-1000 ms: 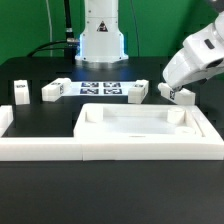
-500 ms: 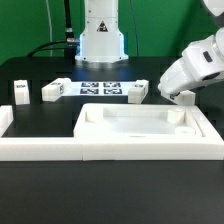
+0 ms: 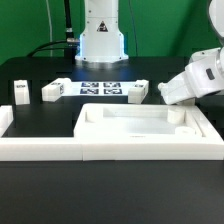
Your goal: Assemble desk
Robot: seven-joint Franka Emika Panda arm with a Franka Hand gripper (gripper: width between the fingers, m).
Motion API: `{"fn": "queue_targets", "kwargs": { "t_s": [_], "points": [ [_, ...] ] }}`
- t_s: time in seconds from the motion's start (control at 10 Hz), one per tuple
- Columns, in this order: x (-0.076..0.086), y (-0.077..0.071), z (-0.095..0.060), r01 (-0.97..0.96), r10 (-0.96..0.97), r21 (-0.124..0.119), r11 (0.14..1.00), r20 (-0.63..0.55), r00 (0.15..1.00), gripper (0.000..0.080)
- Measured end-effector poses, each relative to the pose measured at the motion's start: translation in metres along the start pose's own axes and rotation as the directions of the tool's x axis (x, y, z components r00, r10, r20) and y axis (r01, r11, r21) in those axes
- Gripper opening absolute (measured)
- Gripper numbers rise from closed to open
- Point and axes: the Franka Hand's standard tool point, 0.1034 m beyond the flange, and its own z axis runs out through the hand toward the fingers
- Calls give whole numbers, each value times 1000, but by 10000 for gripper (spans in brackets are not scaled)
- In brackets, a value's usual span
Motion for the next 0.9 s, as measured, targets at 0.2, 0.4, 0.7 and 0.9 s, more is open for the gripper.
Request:
{"fn": "queue_targets", "kwargs": {
  "t_s": [0.2,0.4,0.7,0.9],
  "points": [
    [1,0,2,1,-1,1,1000,3,1000,451],
    [1,0,2,1,-1,1,1000,3,1000,286],
    [1,0,2,1,-1,1,1000,3,1000,288],
    [1,0,2,1,-1,1,1000,3,1000,288]
  ]
}}
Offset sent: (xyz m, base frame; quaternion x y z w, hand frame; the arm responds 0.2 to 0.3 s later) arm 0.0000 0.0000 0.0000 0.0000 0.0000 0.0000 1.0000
